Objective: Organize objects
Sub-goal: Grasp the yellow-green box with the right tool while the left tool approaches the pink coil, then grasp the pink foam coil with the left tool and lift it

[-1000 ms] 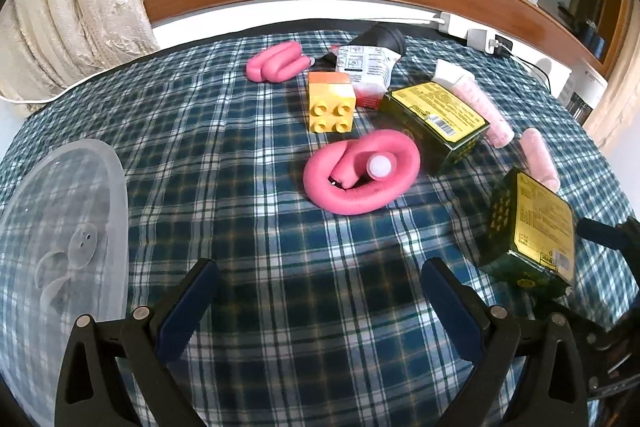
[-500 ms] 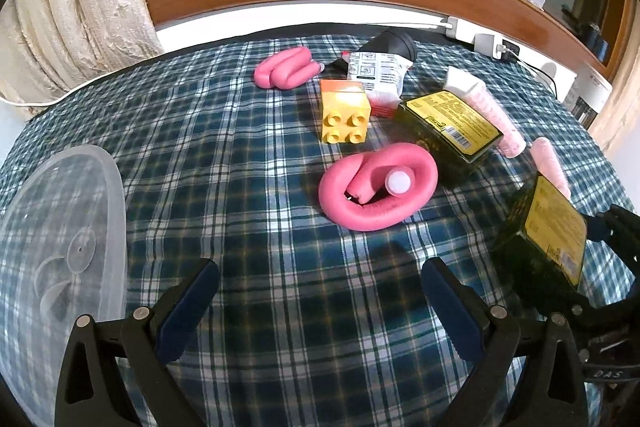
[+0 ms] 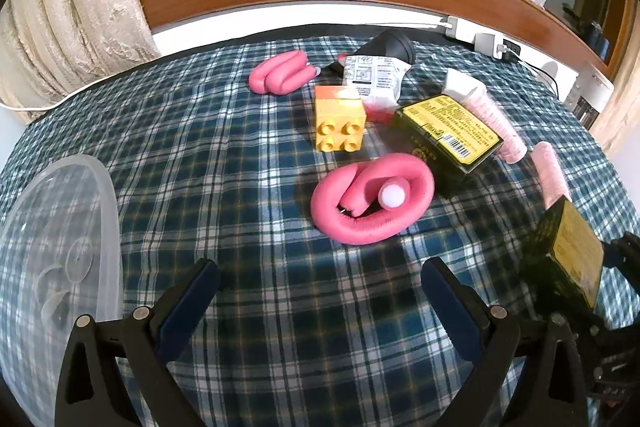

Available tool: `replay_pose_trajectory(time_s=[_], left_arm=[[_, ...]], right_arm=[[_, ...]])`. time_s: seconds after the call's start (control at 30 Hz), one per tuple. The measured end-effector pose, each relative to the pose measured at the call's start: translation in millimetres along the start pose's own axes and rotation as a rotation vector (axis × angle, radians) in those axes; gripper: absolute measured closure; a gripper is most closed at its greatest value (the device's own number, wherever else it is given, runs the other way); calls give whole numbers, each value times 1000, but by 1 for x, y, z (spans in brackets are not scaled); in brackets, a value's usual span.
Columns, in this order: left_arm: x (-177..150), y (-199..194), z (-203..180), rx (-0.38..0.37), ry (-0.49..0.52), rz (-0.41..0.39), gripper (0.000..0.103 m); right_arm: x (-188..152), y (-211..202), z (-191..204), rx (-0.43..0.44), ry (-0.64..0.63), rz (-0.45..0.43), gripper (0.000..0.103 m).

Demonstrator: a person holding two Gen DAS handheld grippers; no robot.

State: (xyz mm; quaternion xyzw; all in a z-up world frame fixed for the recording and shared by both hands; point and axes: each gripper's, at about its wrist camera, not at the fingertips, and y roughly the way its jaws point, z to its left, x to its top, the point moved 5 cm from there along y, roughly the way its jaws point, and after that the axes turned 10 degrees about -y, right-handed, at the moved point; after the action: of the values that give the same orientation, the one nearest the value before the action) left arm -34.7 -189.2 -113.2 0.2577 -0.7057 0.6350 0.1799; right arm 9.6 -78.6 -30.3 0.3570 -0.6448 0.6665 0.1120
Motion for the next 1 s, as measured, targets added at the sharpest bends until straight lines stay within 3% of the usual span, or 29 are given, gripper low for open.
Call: replay_pose_trajectory(time_s=[0.53,0.9,1.0], left_arm=[[23,16,-9,-17,-9,10,0],[29,26,-16,-56,16,17,1],[31,26,-17,-69,21,6,8]], right_arm=[[-5,-4,-3,-3,3,6,28],[-3,0,4,-5,-24,28,15],[-2,1,4,-8,-23,33,12]])
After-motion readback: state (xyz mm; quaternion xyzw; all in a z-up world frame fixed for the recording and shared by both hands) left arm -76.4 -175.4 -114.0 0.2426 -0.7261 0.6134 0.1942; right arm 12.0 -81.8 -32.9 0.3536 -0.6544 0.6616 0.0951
